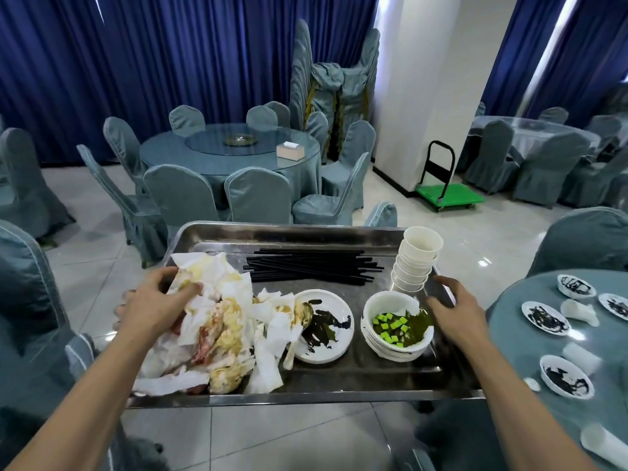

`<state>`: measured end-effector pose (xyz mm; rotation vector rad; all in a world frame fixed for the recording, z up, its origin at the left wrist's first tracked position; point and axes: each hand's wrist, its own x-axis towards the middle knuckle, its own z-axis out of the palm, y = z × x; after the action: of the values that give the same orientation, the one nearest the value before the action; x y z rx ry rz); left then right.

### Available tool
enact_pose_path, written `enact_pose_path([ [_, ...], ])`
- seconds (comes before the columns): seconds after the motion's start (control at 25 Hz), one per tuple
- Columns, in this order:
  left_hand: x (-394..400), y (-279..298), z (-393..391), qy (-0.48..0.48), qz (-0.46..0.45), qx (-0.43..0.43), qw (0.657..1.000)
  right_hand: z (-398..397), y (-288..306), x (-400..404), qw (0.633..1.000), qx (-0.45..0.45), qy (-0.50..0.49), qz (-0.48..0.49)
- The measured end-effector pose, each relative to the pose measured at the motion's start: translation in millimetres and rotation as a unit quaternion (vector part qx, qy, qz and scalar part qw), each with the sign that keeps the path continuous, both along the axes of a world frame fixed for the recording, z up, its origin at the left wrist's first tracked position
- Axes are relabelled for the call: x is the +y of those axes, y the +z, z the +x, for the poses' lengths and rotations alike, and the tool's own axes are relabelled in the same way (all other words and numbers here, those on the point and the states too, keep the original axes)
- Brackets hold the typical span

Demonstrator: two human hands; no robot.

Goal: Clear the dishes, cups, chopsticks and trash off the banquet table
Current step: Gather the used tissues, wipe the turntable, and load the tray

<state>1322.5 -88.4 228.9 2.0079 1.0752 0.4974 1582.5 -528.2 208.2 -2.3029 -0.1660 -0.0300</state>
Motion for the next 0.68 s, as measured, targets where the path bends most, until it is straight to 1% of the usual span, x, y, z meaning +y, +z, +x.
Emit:
enact_pose_path([
  [0.24,58,-4,92,0.003,-0.002,0.019,1.000,82,1,51,1.000,-0.002,-0.008,-0.002],
  [0.36,91,-1,140,-0.001,0.029,0.040,0.999,118,0,81,1.000,-0.001,-0.022,0.002],
  [0.52,140,7,200,-0.027,0.014,0.012,0.999,163,2,127,0.999,-0.008,-0.042,0.011],
  [0.68,189,17,262,-0.054,0.019,0.005,0.998,209,5,169,0.998,-0.010,-0.061,0.017],
])
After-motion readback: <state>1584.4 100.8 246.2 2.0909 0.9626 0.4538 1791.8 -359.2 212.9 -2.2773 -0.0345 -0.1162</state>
